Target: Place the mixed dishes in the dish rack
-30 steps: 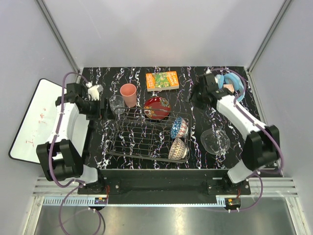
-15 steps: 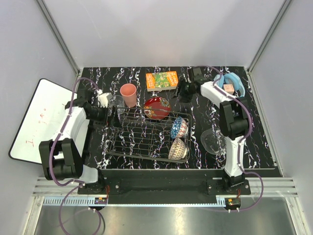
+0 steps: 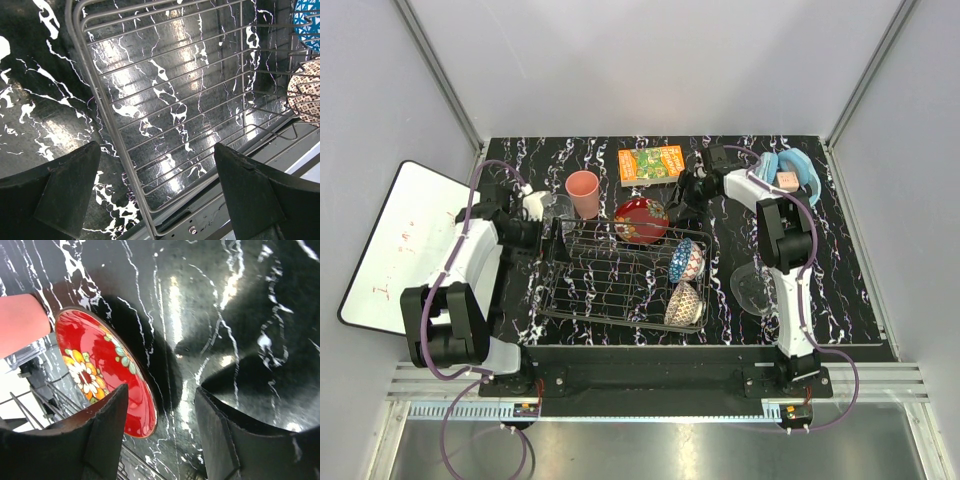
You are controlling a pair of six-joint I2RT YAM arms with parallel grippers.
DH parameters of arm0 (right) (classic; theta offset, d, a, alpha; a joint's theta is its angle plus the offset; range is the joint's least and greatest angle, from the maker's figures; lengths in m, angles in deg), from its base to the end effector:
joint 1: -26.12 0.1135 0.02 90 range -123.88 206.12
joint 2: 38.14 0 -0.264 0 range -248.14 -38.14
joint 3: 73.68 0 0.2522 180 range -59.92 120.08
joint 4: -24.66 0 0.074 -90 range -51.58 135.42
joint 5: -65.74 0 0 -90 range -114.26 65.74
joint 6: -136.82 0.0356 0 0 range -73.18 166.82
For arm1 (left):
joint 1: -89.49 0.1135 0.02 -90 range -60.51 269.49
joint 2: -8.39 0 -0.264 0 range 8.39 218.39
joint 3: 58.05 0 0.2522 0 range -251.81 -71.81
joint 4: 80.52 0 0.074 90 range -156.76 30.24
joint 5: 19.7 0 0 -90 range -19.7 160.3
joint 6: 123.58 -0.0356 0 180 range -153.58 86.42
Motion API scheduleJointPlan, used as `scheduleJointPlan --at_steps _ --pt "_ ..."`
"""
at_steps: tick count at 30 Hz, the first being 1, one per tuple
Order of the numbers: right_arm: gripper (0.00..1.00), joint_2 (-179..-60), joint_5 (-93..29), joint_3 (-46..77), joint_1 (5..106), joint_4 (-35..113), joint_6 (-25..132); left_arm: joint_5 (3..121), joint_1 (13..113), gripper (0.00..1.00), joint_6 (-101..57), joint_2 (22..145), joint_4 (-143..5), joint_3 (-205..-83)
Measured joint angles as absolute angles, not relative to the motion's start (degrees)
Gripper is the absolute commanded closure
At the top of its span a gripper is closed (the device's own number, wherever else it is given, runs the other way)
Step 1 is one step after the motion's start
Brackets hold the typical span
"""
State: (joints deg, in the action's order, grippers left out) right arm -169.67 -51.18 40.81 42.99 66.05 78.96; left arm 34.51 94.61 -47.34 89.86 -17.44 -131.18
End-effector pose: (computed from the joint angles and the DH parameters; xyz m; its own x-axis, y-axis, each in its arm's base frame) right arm 0.4657 0.1581 0.1471 -0.9487 0.2080 -0.2381 0.0226 0.7958 0.6051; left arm 0.2640 0.0027 0.2405 -0.8901 0.1140 -0.4413 0.3345 0.8210 -0.4626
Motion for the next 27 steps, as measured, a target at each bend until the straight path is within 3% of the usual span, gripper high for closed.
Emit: scheduleJointPlan --at_steps 5,13,27 --pt "0.38 -171.33 -54.13 42.18 42.99 65.33 79.25 34.21 94.29 0.01 -47.34 89.86 -17.44 -131.18" --pt "0.53 -173.06 -56.53 42.60 42.92 63.30 80.51 33.42 94.22 0.01 -47.32 89.86 -17.47 -131.18" --pt "0.57 -173.25 -58.92 39.15 42.90 55.89 84.73 32.72 94.22 0.01 -47.32 89.86 -17.44 -131.18"
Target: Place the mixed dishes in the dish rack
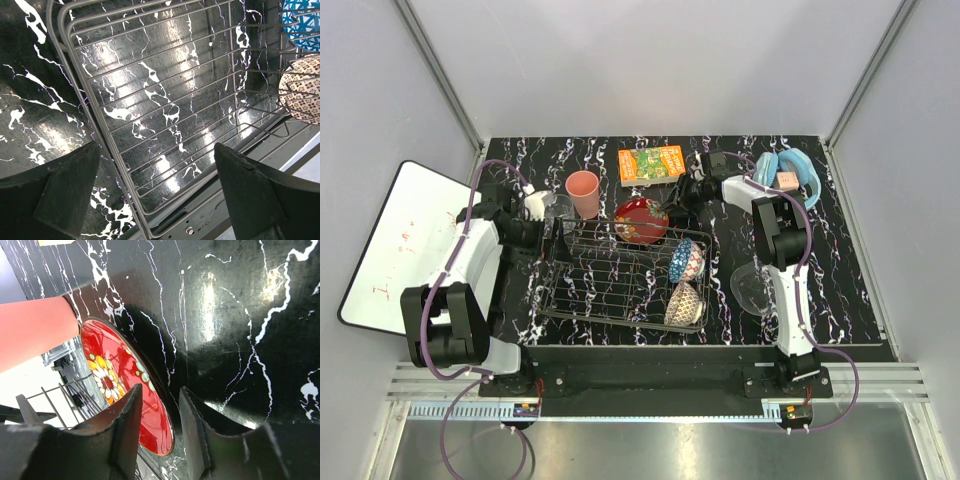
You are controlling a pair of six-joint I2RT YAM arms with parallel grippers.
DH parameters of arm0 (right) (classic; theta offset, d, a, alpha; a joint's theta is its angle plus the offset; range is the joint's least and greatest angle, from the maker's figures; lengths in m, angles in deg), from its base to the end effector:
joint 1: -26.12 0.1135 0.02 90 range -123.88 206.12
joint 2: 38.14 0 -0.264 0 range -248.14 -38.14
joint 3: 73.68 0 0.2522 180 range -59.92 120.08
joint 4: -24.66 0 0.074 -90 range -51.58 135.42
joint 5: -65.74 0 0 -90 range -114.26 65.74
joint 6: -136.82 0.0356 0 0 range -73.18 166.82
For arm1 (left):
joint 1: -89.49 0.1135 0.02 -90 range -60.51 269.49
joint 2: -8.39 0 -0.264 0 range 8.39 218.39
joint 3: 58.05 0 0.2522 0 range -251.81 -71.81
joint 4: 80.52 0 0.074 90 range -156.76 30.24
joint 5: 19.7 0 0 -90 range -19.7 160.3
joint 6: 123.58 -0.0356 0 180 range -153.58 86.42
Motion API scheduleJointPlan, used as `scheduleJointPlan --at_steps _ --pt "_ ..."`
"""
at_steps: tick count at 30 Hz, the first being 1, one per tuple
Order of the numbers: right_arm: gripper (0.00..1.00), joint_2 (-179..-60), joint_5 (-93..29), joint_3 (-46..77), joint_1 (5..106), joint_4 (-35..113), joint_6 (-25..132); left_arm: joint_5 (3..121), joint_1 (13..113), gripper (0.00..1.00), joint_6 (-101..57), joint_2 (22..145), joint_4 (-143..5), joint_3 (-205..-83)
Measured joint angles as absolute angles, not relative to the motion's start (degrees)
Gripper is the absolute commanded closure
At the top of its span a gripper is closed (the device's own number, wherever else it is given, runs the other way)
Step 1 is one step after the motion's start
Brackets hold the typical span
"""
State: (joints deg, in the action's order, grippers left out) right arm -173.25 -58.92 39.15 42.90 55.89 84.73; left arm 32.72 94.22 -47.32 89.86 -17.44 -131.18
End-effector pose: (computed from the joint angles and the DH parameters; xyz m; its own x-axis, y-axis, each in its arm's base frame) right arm 0.4746 0.1643 0.1212 -0.9522 0.2408 -0.1883 0.0301 0.6869 0.7261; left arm 0.2638 0.0000 0.2411 -0.8871 0.1155 -0.4468 0.3490 0.8013 -0.4859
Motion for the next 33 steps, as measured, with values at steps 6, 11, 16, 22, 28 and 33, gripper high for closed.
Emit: scheduleJointPlan --at_steps 6,11,16,22,28,33 --pt "0.67 -173.25 -58.67 38.53 43.05 54.91 85.54 32.33 94.22 0.01 -47.32 89.86 -17.38 -131.18" --pt "0.78 -173.25 -58.06 37.97 43.29 54.51 86.29 31.89 94.22 0.01 -47.32 89.86 -17.29 -131.18" --pt "1.00 -173.25 -58.00 37.44 43.64 54.54 86.24 31.50 94.22 0.01 -47.32 89.81 -17.14 -131.18" --pt "1.00 -172.62 -58.32 36.30 43.97 53.62 86.04 31.47 94.22 0.01 -47.34 89.09 -17.09 -131.18" --pt "1.00 -170.30 -55.61 34.21 44.58 52.92 85.21 31.45 94.22 0.01 -47.34 88.28 -17.05 -131.18" --pt "1.00 -167.42 -50.54 33.79 44.97 55.54 82.94 31.32 94.22 0.01 -47.34 88.26 -16.61 -131.21"
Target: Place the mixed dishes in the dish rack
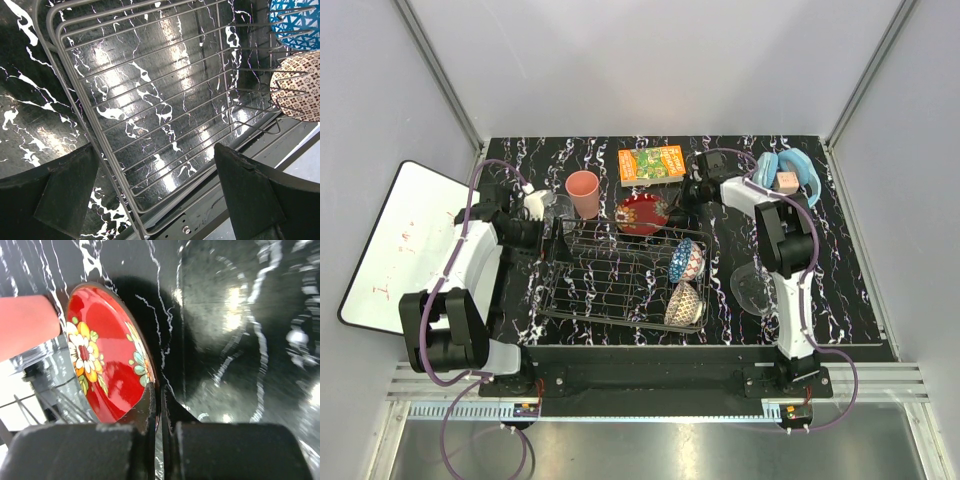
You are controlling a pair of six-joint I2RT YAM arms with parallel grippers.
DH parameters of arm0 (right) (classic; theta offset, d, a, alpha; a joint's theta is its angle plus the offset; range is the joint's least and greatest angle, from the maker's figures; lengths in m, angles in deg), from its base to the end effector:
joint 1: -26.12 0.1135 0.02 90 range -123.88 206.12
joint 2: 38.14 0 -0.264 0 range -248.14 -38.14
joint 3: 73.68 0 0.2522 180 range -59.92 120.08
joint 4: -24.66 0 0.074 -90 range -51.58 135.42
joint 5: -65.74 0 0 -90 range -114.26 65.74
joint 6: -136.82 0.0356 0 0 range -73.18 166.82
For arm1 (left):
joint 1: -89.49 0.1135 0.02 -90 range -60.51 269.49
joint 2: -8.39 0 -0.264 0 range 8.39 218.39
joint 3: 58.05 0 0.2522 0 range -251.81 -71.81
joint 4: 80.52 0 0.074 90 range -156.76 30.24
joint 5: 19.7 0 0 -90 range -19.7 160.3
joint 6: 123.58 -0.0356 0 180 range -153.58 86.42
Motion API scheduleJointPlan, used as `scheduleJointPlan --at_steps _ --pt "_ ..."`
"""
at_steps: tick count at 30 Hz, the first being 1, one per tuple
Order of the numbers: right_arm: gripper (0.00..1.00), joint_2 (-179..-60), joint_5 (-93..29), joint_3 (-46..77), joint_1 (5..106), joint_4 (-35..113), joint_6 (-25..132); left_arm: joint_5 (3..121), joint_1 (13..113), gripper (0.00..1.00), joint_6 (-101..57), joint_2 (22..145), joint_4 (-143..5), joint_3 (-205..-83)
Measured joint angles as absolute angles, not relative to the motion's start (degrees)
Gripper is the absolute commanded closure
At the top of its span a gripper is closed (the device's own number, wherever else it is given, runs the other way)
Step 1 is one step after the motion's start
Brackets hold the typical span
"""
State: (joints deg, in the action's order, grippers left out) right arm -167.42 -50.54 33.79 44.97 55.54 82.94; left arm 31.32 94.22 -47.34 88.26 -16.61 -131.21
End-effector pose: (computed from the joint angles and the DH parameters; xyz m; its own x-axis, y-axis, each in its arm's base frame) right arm 0.4544 0.1718 0.1399 -0.9285 0.2415 -0.2820 0.0045 0.7669 0.6418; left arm 0.2587 -0.0011 0.2480 -0.8789 0.1128 -0.4635 0.3634 0.7877 -0.4974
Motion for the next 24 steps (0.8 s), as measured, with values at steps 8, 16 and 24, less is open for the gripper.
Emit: scheduleJointPlan --at_steps 8,16,24 --pt "1.00 -161.97 -39.11 38.73 44.47 62.97 77.00 31.17 94.22 0.01 -47.60 88.24 -15.63 -131.25" --pt "1.00 -156.20 -32.23 44.94 43.42 67.37 72.19 31.06 94.22 0.01 -47.78 88.24 -15.61 -131.25" --pt "1.00 -146.13 -30.70 44.94 43.69 69.90 69.00 31.06 94.22 0.01 -48.19 88.24 -15.59 -131.25"
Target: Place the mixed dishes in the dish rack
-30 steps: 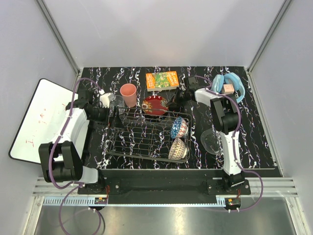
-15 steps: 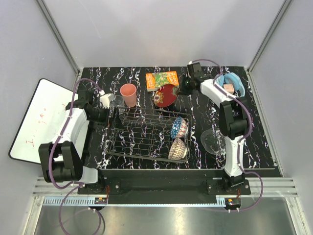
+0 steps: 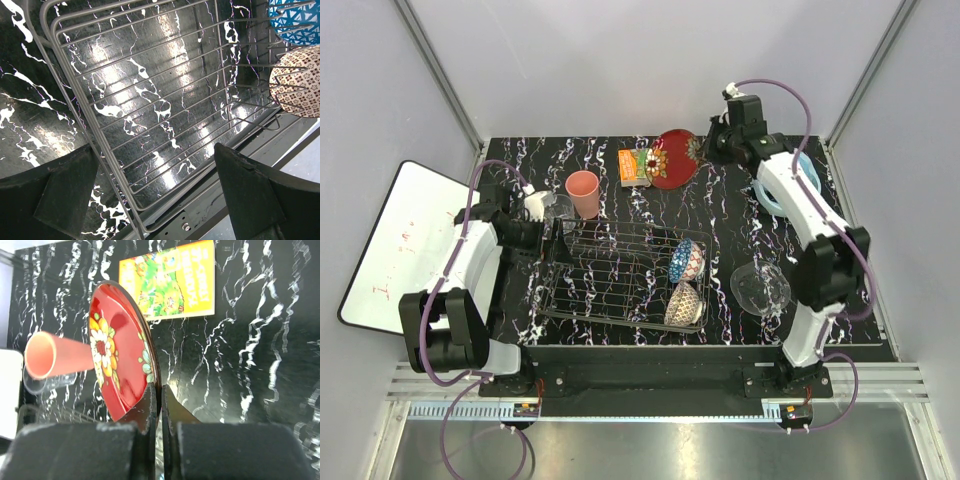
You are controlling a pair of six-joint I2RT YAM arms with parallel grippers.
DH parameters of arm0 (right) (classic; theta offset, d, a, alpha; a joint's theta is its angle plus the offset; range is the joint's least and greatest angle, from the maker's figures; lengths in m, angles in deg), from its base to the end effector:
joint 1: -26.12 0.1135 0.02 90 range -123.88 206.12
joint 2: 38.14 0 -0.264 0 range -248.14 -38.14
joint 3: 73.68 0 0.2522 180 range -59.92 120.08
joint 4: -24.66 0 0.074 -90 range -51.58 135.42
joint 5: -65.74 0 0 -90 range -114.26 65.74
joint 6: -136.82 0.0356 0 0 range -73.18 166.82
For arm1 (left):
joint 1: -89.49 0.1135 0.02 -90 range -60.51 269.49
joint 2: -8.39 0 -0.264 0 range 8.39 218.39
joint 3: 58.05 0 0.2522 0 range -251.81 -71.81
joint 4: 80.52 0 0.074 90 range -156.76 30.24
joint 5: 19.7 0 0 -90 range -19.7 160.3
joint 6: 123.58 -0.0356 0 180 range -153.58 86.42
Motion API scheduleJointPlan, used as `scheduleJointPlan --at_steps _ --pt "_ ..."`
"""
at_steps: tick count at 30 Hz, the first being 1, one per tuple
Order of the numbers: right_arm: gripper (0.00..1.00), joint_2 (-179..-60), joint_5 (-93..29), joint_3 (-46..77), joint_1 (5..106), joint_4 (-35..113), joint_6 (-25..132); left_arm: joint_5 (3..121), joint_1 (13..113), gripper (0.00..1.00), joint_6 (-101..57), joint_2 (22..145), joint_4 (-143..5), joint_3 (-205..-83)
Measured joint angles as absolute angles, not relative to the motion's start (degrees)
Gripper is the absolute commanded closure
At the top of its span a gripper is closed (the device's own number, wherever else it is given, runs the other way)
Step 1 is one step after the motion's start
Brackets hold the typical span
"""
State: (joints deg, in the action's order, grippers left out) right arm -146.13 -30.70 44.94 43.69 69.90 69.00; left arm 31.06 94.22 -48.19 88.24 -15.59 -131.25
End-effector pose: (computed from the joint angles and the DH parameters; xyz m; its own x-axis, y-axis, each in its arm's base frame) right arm 0.4177 0.1365 0.3490 -0.6479 0.1883 -0.7381 -0.1548 0.9162 0.3697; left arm 0.2571 -0.0013 0.2478 -0.8808 0.1231 -0.4571 0.3695 0.7826 -0.5011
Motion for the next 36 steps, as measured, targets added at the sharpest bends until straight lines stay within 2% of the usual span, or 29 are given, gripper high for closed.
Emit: scheduleJointPlan --at_steps 4,10,18,29,36 --pt "1.00 -136.49 -26.96 39.71 47.16 70.03 62.81 31.06 94.18 0.01 -48.22 88.24 -15.56 -131.25" --pt "1.00 -122.94 -17.58 28.26 61.94 67.80 48.98 31.06 94.18 0.01 -48.22 88.24 -15.50 -131.25" --pt "1.00 -112.23 -8.80 14.19 69.91 61.57 32.12 31.10 94.18 0.01 -48.22 88.24 -15.37 -131.32" --pt "1.00 -109.78 -2.11 0.92 81.08 50.16 7.05 31.15 94.18 0.01 -48.22 88.26 -15.35 -131.32" --pt "1.00 -109.82 -1.80 -1.46 84.08 46.62 -2.34 31.15 94.18 0.01 -48.22 88.26 -15.37 -131.32"
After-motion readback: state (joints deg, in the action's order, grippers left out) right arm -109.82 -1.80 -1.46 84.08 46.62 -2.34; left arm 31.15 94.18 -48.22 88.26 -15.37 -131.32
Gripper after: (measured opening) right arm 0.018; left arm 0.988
